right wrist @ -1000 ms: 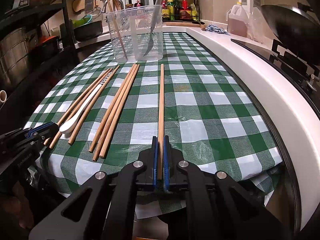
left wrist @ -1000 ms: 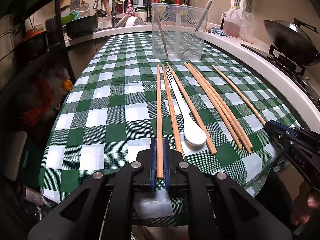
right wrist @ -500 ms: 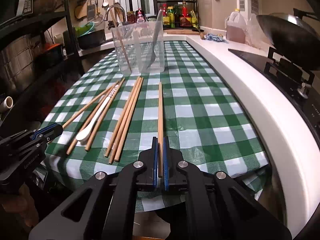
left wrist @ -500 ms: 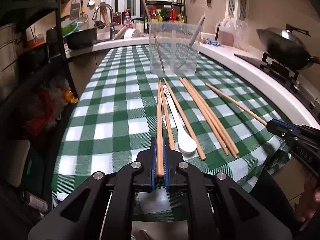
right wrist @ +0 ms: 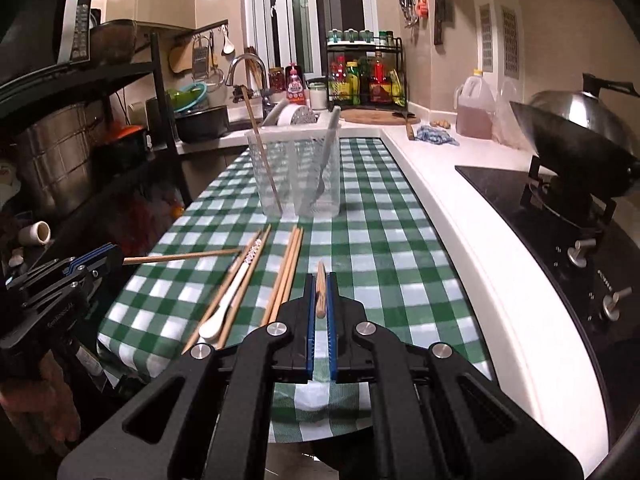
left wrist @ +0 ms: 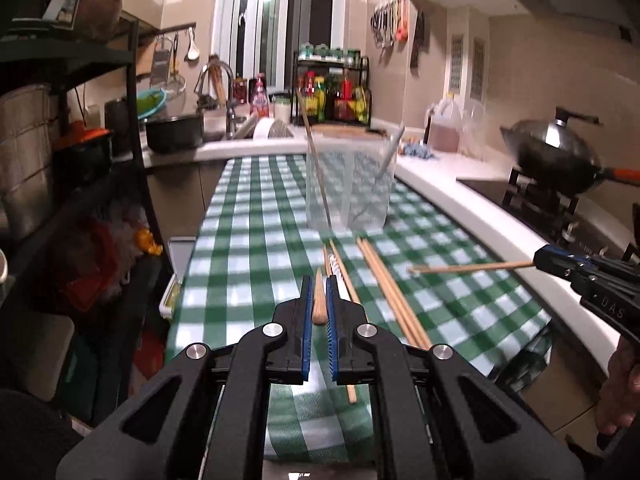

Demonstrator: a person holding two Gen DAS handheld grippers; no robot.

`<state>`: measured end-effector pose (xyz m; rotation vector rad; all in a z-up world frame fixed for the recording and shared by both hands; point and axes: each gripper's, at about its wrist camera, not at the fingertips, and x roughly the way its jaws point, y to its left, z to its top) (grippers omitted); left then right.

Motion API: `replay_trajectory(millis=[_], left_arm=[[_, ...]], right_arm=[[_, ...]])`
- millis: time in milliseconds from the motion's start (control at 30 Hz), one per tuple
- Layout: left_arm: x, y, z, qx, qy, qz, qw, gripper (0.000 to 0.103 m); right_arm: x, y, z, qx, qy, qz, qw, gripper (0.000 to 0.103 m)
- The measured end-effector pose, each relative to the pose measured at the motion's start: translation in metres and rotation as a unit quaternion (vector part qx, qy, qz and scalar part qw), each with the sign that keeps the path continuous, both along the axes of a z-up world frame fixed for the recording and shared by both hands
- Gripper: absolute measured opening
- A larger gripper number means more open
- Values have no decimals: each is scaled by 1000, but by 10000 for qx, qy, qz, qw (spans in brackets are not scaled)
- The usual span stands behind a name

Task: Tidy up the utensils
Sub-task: 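Lift and carry the chopstick with the right tool while the left tool carries its chopstick to the container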

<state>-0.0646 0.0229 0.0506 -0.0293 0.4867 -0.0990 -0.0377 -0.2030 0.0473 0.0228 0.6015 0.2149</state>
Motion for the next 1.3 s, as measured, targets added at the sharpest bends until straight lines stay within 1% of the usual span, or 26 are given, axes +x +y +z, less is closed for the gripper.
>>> replay_trajectory(millis=[133, 267, 367, 467, 800, 967, 1067, 1167, 1300], left_arm=[[4, 6, 25, -67, -222, -48, 9997, 6], [17, 12, 45, -170, -312, -102, 9993, 6], [29, 15, 57, -211, -317, -160, 9991, 6], [41, 15, 68, -201, -277, -218, 9992, 6], [87, 21, 85, -425, 229, -306, 9984, 6], [111, 28, 102, -589, 260, -322, 9974, 6], [126, 31, 120, -634, 151, -361, 9972, 6], [141, 34, 144, -654, -65, -368, 9972, 6], [163, 34, 175, -715, -391, -376, 9960, 6]], right_arm=[[8, 3, 21, 23, -158, 77, 9998, 5], [21, 7, 41, 55, -258, 167, 9995, 5], [36, 9, 54, 99, -240, 231, 9994, 5], [52, 11, 63, 96, -162, 273, 9994, 5], [95, 21, 83, 38, 48, 432, 9990, 5], [114, 20, 106, 62, 4, 504, 9987, 5], [127, 21, 126, 83, -117, 562, 9983, 5], [138, 23, 147, 141, -279, 647, 9974, 5], [158, 29, 181, 215, -608, 699, 9955, 5]])
